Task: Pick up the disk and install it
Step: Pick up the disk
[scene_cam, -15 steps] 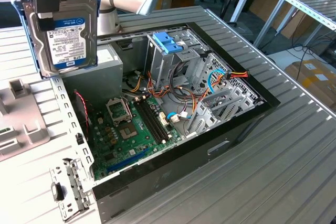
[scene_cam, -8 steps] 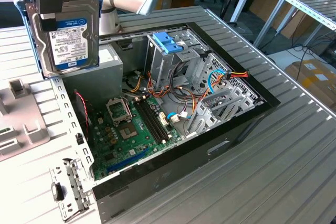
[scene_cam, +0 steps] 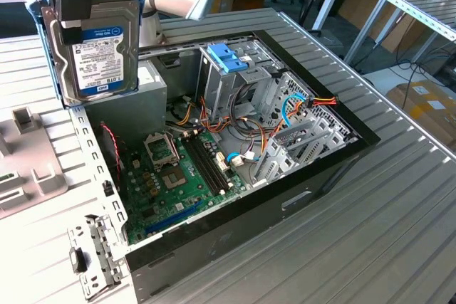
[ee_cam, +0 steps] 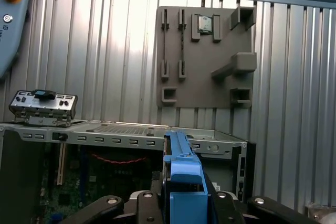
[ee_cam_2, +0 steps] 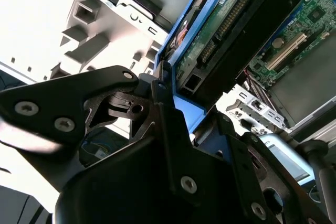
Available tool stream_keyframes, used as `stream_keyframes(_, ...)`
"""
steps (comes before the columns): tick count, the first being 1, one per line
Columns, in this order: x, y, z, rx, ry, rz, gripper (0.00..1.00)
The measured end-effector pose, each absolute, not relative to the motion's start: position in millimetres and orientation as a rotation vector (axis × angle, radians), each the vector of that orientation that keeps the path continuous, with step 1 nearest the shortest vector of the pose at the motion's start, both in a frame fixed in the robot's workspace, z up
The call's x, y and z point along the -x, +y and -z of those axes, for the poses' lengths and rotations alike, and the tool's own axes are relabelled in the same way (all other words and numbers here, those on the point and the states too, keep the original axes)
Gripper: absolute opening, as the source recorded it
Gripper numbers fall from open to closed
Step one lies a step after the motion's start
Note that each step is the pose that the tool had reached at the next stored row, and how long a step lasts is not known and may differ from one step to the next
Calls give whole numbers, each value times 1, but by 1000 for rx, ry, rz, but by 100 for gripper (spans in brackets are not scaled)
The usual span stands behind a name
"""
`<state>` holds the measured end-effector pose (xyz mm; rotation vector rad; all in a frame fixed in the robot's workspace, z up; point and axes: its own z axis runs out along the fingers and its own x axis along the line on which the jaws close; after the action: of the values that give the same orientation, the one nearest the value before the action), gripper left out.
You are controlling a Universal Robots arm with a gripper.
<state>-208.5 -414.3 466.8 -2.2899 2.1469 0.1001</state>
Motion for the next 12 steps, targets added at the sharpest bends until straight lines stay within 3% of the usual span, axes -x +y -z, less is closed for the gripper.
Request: stream_keyframes(12, 198, -420, -466, 2290, 2147, -100, 37)
